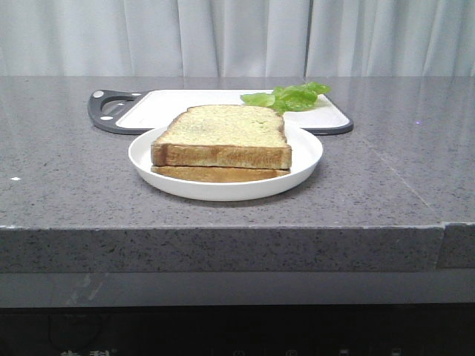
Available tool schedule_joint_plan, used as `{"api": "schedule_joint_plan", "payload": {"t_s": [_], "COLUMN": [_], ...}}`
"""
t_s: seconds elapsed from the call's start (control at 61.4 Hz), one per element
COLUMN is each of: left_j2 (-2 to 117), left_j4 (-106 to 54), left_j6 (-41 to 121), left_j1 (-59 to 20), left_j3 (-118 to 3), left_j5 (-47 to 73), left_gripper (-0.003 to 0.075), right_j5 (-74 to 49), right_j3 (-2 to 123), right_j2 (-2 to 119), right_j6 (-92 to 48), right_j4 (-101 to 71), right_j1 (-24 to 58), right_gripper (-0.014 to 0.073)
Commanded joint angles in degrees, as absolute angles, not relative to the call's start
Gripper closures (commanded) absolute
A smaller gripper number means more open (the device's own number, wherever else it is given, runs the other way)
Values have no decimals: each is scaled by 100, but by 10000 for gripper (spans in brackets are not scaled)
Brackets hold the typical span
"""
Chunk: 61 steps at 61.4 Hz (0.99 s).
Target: Left arm grabs bread, right arm adds lettuce
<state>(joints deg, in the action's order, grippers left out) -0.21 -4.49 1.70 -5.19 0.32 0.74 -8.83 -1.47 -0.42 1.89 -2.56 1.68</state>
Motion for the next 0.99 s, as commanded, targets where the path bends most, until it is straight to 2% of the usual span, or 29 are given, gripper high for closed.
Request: {"api": "schedule_joint_plan", "payload": {"t_s": [0.0, 0.977], "left_j2": [-114, -114], "left_j4": [-485, -867], "left_j6": [131, 131], "left_j1": [-503, -503], "left_j3": [52, -180], "left_j5": [-420, -570], "left_gripper": [741, 741], "right_j5": [-393, -312], "right_j3": [-134, 46], "right_j2": [-179, -179], "right_j6": [145, 145], "right_j4": [-212, -216], "right_j1": [138, 138], "right_gripper": [711, 711]}}
